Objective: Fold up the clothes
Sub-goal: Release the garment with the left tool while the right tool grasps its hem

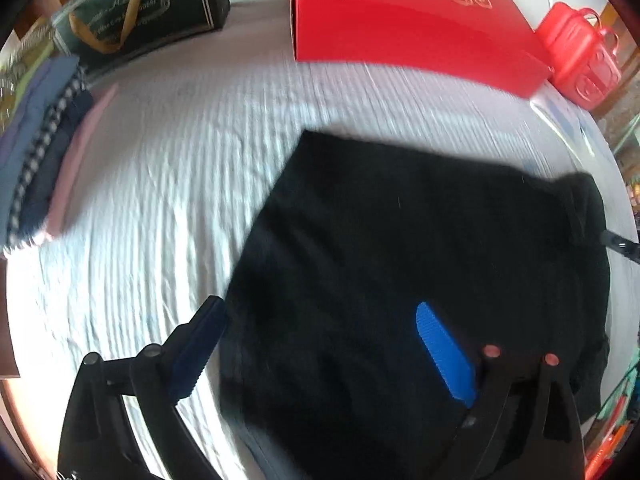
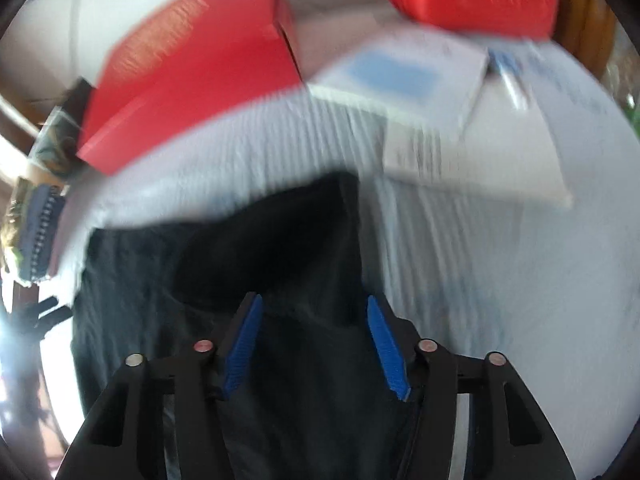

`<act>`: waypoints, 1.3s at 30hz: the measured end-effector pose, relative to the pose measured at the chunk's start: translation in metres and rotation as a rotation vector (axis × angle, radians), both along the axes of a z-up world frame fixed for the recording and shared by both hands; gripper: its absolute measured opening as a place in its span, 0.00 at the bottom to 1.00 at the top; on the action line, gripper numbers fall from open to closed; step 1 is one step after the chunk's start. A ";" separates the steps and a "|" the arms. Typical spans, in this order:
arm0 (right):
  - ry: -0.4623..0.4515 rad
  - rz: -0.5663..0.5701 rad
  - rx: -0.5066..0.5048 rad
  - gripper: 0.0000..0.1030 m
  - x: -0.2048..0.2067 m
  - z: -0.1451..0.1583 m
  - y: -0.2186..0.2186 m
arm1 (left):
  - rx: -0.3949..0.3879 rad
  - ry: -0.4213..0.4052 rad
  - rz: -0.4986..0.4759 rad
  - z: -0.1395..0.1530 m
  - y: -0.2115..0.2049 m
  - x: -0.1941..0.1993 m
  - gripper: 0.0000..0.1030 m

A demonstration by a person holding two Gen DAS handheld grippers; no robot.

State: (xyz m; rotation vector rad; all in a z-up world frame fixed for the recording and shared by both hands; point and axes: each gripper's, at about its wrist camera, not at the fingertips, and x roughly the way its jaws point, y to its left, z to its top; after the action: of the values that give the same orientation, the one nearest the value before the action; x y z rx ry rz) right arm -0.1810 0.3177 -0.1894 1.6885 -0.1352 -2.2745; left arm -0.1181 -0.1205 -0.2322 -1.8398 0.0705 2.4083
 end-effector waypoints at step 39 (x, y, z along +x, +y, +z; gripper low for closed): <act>0.031 0.039 0.021 0.67 0.226 -0.008 0.121 | -0.050 0.048 0.132 0.027 -0.014 0.206 0.89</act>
State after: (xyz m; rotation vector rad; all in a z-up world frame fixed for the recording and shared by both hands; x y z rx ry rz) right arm 0.0451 0.4383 -0.1975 1.6504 -0.0713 -2.2805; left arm 0.0882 -0.1347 -0.2052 -1.8632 0.0142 2.5622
